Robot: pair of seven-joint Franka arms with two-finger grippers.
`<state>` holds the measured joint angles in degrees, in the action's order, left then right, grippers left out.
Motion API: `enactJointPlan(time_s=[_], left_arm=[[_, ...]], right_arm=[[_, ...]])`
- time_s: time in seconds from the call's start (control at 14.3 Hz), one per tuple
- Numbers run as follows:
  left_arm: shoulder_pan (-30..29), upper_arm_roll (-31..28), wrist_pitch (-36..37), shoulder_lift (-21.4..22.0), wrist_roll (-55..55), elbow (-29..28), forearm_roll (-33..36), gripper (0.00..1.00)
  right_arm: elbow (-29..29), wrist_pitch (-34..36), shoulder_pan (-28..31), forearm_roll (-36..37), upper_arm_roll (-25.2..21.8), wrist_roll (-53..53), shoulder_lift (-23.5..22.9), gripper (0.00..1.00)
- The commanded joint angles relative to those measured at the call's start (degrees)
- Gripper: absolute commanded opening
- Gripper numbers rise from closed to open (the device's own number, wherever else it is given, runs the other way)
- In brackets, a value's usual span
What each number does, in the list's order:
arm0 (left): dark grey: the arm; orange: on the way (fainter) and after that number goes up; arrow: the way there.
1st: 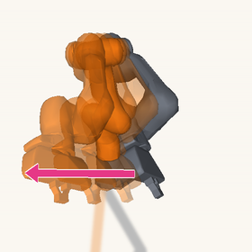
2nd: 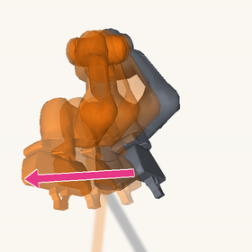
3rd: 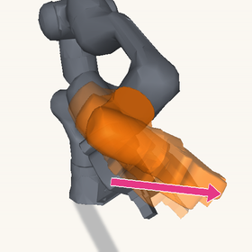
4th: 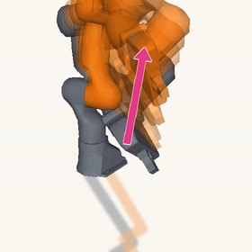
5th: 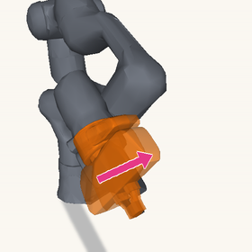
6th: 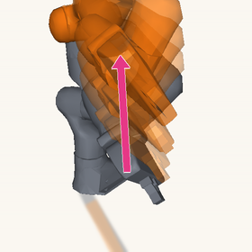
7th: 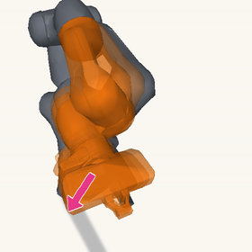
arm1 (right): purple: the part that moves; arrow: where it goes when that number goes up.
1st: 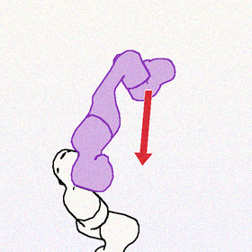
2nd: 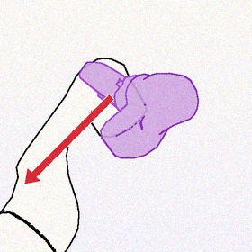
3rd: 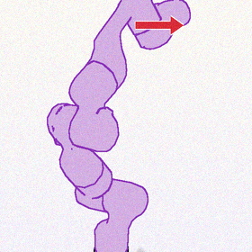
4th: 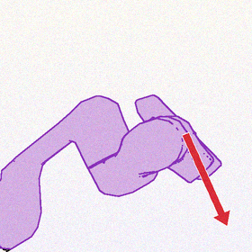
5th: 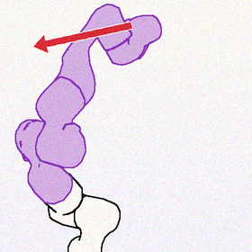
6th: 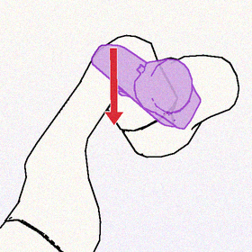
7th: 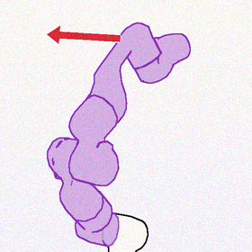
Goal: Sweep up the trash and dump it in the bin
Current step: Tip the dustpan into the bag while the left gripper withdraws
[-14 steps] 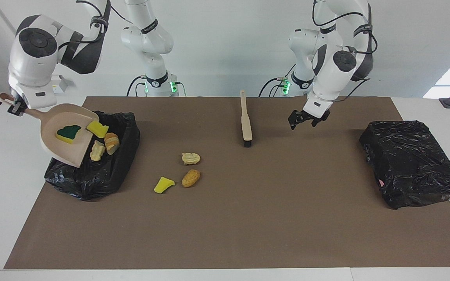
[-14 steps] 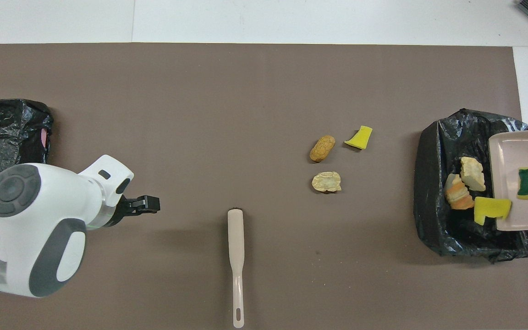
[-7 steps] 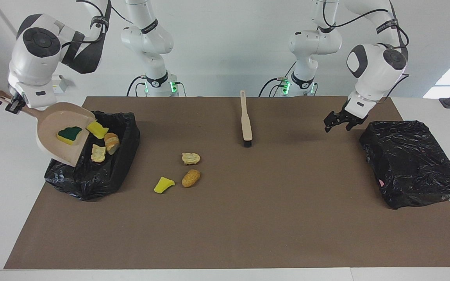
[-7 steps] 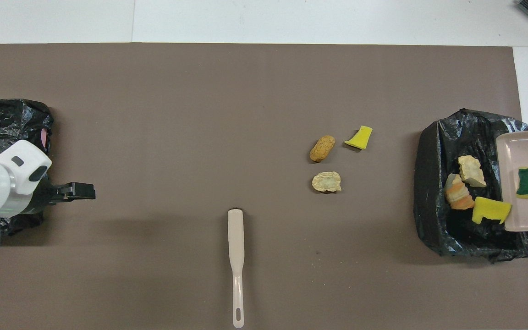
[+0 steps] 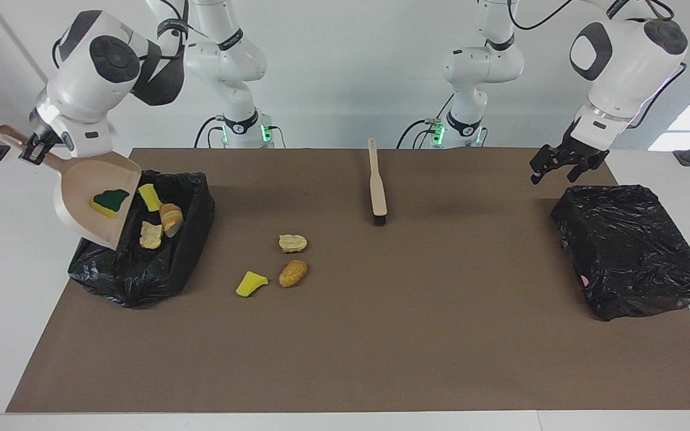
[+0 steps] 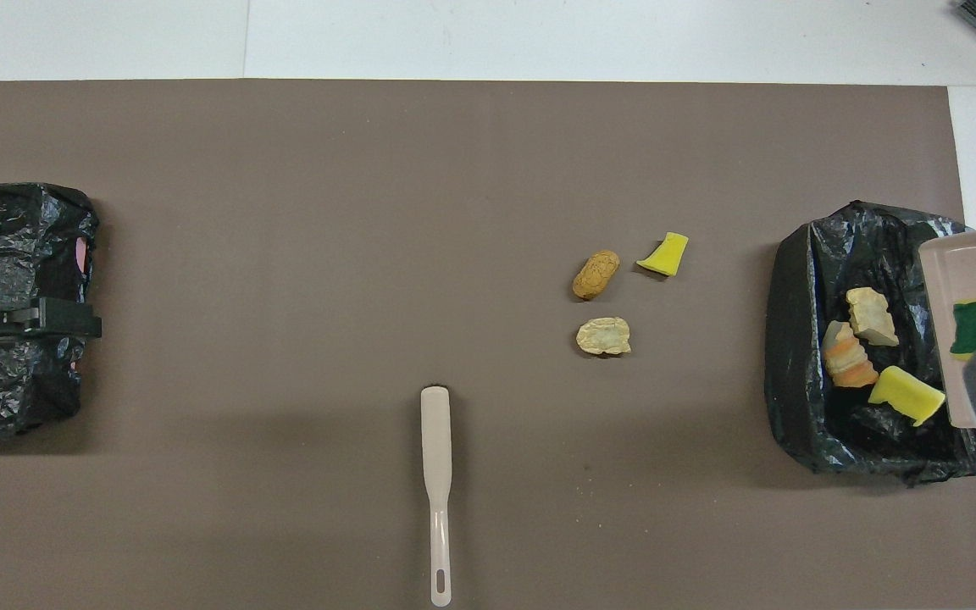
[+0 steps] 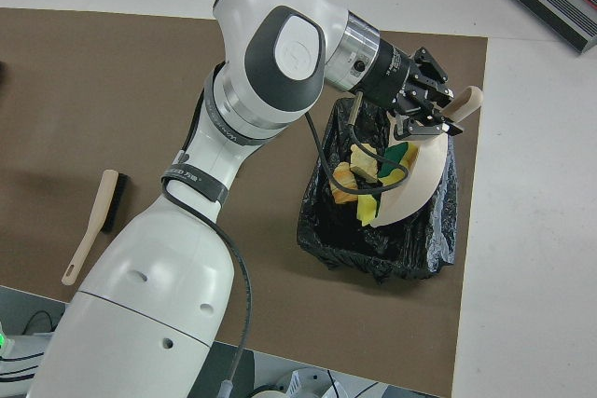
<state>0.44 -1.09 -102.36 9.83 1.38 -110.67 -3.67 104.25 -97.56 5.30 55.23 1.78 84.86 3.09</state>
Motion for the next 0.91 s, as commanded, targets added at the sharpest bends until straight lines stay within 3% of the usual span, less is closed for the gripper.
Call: enactJointPlan(time_s=[0.0,0.28,0.49,0.63,0.84], left_arm=[[-0.44,0.47,7.41,-1.30,-0.41,8.34,0.85,1.00],[0.09,0.56,13.04,-1.56,-0.15,16.34,0.85,1.00],[-0.08,1.00,18.67,-4.10,0.55,22.58,0.42,1.00],[-0.17,1.00,17.12,-4.82,0.65,23.48,-0.02,1.00],[-0.44,0.91,16.14,-4.11,-0.15,21.55,-0.03,1.00]], right_arm=[[1.65,0.45,-0.38,3.21,0.07,-1.45,1.65,0.00],[2.09,0.36,-0.38,3.74,0.16,-1.45,2.35,0.00],[2.27,0.44,-2.13,8.31,0.86,-1.45,3.58,0.00],[3.23,-0.08,-2.23,8.32,0.86,-2.58,4.03,0.00],[11.73,-6.39,-1.61,3.41,0.86,-8.02,8.06,0.00]])
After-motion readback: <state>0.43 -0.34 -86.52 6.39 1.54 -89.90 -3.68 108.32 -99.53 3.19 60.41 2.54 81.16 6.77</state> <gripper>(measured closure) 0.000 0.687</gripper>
